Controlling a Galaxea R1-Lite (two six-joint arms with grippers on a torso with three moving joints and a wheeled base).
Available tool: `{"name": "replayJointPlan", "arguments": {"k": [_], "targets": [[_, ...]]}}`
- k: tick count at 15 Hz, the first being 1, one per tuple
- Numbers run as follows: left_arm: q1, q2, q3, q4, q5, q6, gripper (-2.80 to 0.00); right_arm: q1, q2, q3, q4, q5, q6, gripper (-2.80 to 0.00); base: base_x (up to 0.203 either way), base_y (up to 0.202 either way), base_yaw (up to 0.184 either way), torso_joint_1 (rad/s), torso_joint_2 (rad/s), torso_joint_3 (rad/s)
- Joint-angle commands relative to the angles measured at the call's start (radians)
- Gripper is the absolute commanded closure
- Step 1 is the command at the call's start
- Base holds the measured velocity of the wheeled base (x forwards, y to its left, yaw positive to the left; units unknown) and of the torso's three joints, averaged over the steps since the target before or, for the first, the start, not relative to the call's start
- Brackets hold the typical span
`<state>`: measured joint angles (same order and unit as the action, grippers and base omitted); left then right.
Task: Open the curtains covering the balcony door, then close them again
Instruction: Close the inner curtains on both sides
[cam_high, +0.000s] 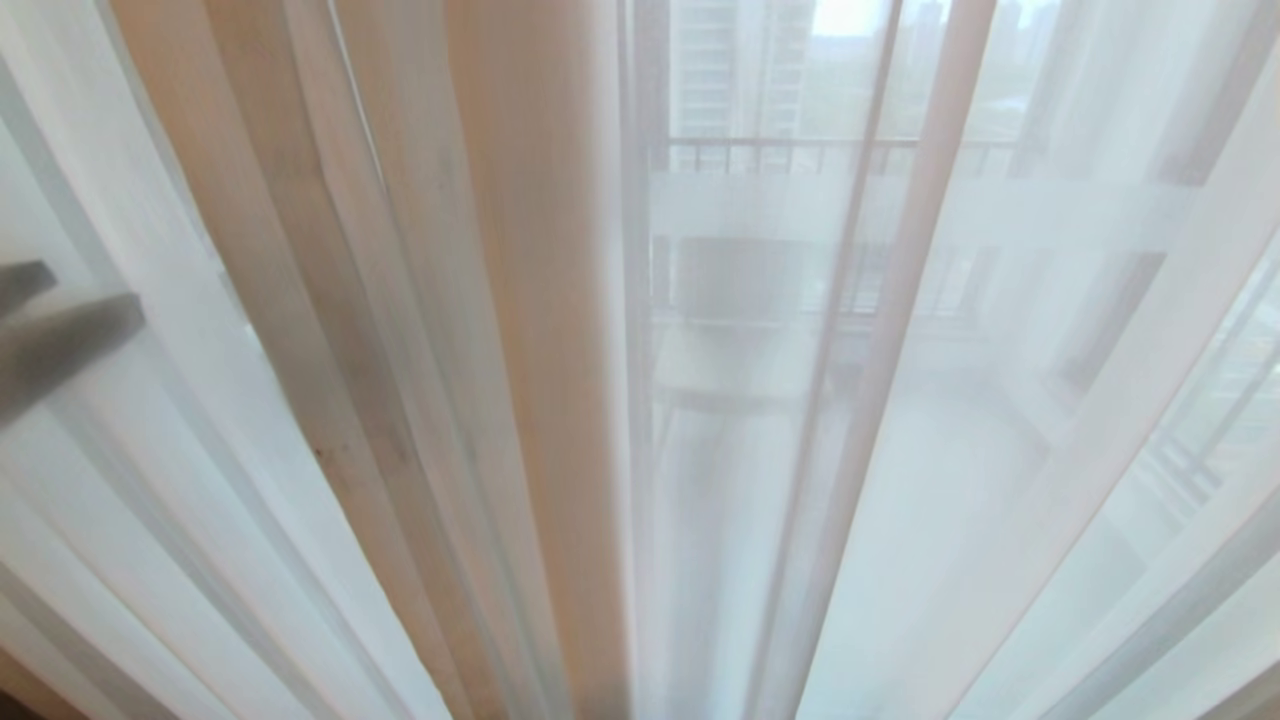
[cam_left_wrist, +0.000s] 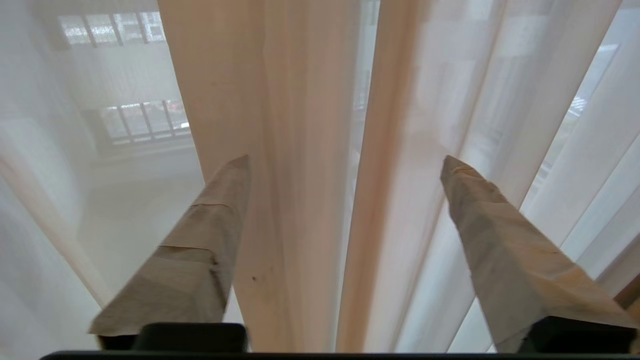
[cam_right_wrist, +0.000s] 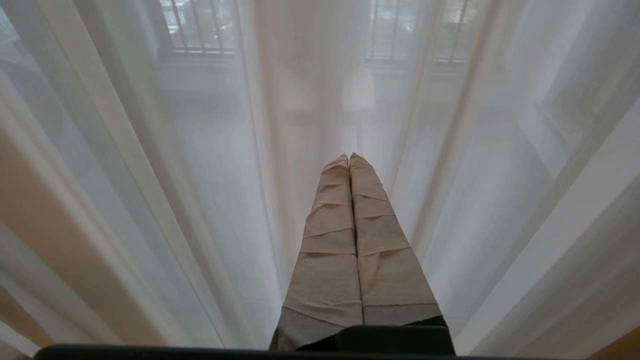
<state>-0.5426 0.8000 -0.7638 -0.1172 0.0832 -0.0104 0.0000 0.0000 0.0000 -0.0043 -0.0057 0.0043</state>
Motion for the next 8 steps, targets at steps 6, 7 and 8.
{"name": "replayJointPlan", "arguments": {"k": [6,7,8], "targets": [[0.0,-0.139,0.018,0.115,-0.004,-0.002,0.0,0.0,0.0,0.0,0.0,0.0,0.0,0.0,0.0,0.0,0.0,0.0,0.0,0.0],[0.002,-0.174,0.017,0.142,0.0,-0.002,0.0,0.0,0.0,0.0,0.0,0.0,0.0,0.0,0.0,0.0,0.0,0.0,0.0,0.0],[0.004,-0.208,0.018,0.168,0.003,-0.004,0.0,0.0,0.0,0.0,0.0,0.0,0.0,0.0,0.0,0.0,0.0,0.0,0.0,0.0]]}}
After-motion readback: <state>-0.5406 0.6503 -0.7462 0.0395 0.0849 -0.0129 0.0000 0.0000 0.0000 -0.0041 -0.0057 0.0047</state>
